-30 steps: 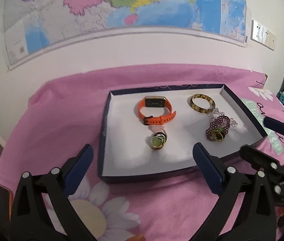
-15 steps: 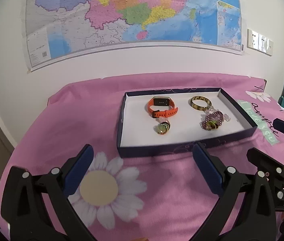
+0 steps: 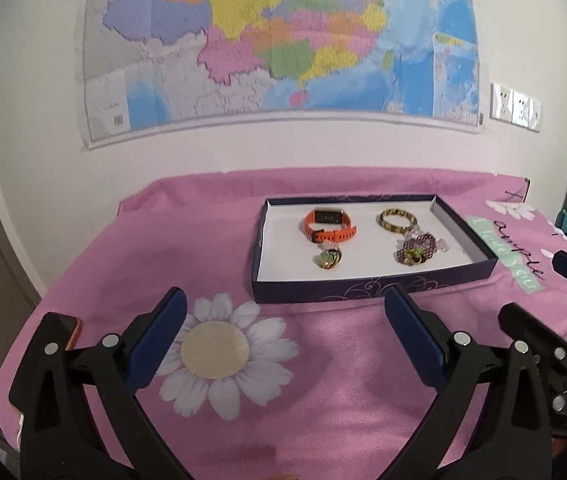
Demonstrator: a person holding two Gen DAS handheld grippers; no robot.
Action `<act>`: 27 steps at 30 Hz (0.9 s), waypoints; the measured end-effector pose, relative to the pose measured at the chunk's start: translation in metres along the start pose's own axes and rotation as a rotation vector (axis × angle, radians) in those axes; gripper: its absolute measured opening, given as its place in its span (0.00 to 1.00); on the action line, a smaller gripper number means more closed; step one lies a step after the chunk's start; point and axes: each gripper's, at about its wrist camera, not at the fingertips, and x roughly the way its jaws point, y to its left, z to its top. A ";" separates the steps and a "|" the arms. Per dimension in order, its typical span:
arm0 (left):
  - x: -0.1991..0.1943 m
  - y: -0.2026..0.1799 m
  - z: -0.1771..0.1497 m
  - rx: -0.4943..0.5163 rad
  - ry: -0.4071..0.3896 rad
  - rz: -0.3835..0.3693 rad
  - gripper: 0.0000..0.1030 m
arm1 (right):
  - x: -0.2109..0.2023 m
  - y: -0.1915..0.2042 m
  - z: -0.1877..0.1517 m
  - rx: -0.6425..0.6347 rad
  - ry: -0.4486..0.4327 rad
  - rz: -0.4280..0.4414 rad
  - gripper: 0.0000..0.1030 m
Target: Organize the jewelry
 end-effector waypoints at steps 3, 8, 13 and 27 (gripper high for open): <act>-0.012 -0.005 -0.003 0.024 -0.038 0.007 0.95 | -0.009 0.002 -0.001 -0.007 -0.022 0.010 0.94; -0.021 -0.007 -0.003 0.023 -0.057 0.005 0.95 | -0.015 0.003 -0.003 0.001 -0.026 0.017 0.93; -0.027 -0.007 -0.006 0.021 -0.065 0.001 0.95 | -0.020 0.002 -0.007 0.014 -0.024 0.012 0.94; -0.032 -0.010 -0.010 0.026 -0.062 -0.002 0.95 | -0.028 -0.001 -0.008 0.030 -0.037 0.004 0.94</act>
